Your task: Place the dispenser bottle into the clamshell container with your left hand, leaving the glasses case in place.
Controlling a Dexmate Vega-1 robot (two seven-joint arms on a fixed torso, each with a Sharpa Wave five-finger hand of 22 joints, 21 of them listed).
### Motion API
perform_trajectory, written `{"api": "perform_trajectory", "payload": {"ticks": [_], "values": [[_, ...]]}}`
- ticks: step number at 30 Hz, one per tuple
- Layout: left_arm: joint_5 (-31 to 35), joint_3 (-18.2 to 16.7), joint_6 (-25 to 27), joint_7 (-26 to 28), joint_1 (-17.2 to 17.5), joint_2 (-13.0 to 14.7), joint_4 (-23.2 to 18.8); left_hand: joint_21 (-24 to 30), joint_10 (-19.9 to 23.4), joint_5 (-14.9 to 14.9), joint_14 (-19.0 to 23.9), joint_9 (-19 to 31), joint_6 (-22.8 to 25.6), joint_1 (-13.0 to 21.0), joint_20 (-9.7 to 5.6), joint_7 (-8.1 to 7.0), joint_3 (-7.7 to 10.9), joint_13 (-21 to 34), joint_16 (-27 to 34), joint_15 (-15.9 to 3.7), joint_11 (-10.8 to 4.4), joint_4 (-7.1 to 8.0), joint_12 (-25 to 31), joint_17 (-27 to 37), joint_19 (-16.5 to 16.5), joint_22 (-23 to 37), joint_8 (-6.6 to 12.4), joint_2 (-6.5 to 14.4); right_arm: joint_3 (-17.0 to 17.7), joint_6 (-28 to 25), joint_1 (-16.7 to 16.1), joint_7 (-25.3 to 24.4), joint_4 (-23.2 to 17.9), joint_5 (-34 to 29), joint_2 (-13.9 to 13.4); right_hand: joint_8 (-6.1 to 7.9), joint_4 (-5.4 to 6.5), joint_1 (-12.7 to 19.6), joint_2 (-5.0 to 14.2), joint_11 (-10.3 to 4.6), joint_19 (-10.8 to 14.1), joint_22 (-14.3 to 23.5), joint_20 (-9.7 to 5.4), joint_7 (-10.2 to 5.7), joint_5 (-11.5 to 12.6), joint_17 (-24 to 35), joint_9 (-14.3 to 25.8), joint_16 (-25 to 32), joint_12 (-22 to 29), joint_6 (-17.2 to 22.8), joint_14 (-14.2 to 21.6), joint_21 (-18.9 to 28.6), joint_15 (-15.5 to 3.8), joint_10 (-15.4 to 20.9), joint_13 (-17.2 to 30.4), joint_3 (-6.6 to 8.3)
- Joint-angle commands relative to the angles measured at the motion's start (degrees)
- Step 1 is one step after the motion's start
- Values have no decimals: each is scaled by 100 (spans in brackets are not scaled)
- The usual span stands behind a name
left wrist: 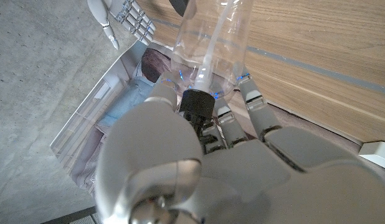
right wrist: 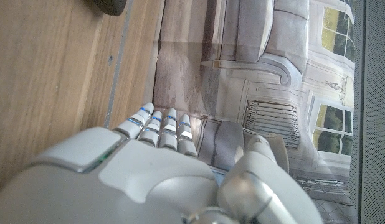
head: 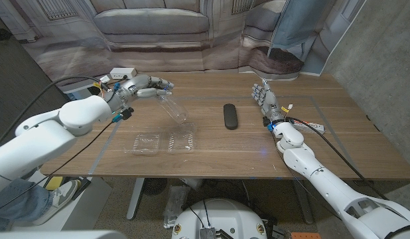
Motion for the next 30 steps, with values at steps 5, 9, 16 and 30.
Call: {"api": "perform_trajectory", "payload": {"ticks": [5, 9, 16, 30], "values": [[222, -434, 273, -178, 394, -224, -399, -33, 3, 20, 45, 26, 20, -9, -14, 11, 44, 34, -6, -18, 8, 21, -33, 25, -6, 2, -37, 32, 12, 28, 94, 56, 113, 24, 31, -7, 0, 36, -2, -17, 50, 10, -92, 5, -9, 25, 29, -34, -28, 62, 24, -8, 13, 40, 33, -22], [307, -523, 313, -188, 513, -337, -469, -37, -9, 21, 44, 27, 13, -10, -9, 14, 46, 36, -9, -5, 21, 22, -40, 26, -10, 2, -43, 34, 9, 63, 120, 98, 162, 40, 60, -7, -1, 37, 0, -14, 52, 10, -93, 3, -9, 25, 29, -33, -29, 61, 27, -7, 10, 39, 33, -23], [466, -714, 500, -252, 723, -458, -670, -41, -9, 20, 48, 28, 18, -10, -13, 13, 52, 39, -12, -12, 10, 23, -44, 27, -3, 3, -49, 37, 13, 107, 170, 153, 248, 64, 101, -4, -2, 38, 4, -18, 54, 10, -93, 6, -9, 25, 29, -30, -25, 69, 35, -7, 11, 49, 33, -26], [676, -977, 934, -423, 944, -684, -962, -55, -4, 19, 51, 30, 24, -16, -14, 16, 58, 43, -21, -13, 14, 25, -51, 30, -7, 4, -60, 31, -20, 122, 302, 251, 425, 58, 160, 4, -4, 40, 14, -18, 56, 10, -94, 8, -10, 25, 29, -29, -26, 95, 40, -7, 12, 52, 33, -31]]}}
